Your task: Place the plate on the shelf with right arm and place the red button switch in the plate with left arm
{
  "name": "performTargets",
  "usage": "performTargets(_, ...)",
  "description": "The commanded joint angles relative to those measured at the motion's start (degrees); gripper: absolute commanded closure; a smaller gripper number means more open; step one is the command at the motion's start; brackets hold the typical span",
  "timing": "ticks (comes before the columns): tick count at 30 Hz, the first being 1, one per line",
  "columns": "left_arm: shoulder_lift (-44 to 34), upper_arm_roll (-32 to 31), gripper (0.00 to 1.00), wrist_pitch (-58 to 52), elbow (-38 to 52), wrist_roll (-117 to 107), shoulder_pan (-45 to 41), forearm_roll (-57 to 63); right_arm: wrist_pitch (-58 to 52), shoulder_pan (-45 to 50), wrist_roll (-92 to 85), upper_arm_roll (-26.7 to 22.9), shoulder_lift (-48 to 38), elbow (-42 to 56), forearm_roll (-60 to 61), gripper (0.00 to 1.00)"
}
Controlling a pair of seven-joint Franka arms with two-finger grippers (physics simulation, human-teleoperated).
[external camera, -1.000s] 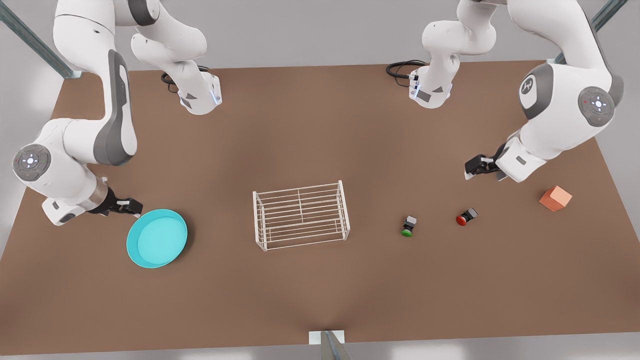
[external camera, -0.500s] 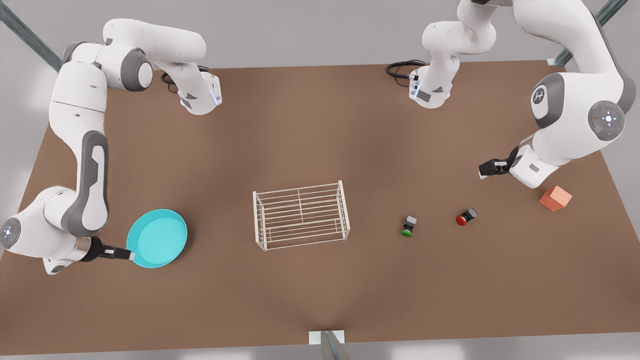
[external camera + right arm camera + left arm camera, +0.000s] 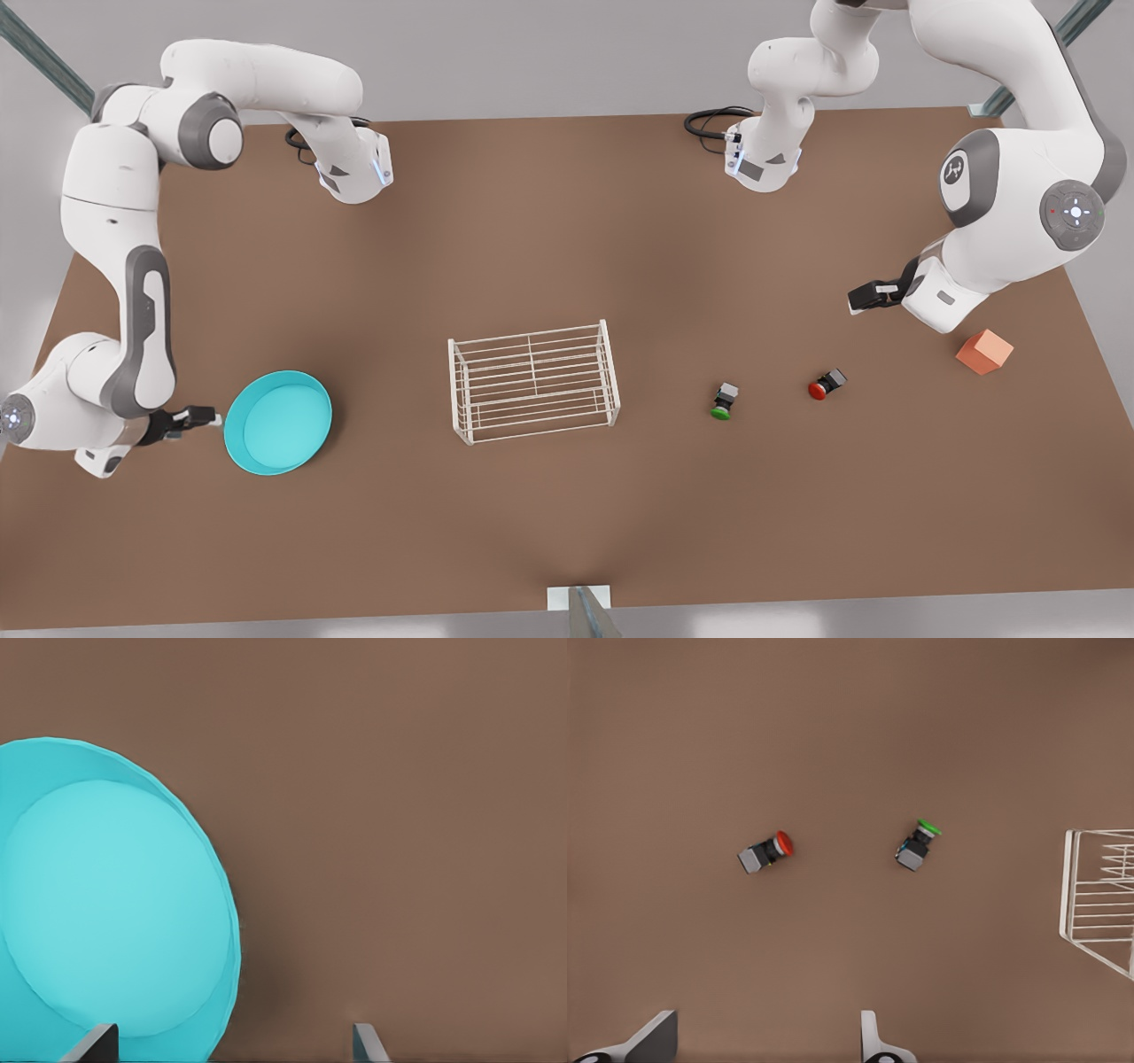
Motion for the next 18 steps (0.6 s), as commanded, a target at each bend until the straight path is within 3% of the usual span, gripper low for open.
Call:
performTargets(1, -0.1, 0.0, 0.0, -0.1, 0.0, -1.1, 0.0, 0.0, 0.0, -1.4, -21.4, 0.9, 2.0, 0.7, -0.6, 0.0)
performTargets(7, -0.1, -0.1, 0.0, -0.1, 0.0, -1.2, 0.0, 0.0, 3.1, -1.4, -12.4, 0.9, 3.1, 3.4, 11.6, 0.0)
performTargets(15, -0.1, -0.1, 0.0, -0.2, -0.1, -1.2, -0.1, 0.0, 3.5, -0.9, -2.6, 1.0, 5.7, 3.4, 11.9, 0.02)
performTargets(18, -0.1, -0.1, 0.0, -0.2, -0.1, -1.2, -0.1, 0.0, 5.8, 0.0, -1.1, 1.0, 5.9, 3.2, 11.6, 0.08)
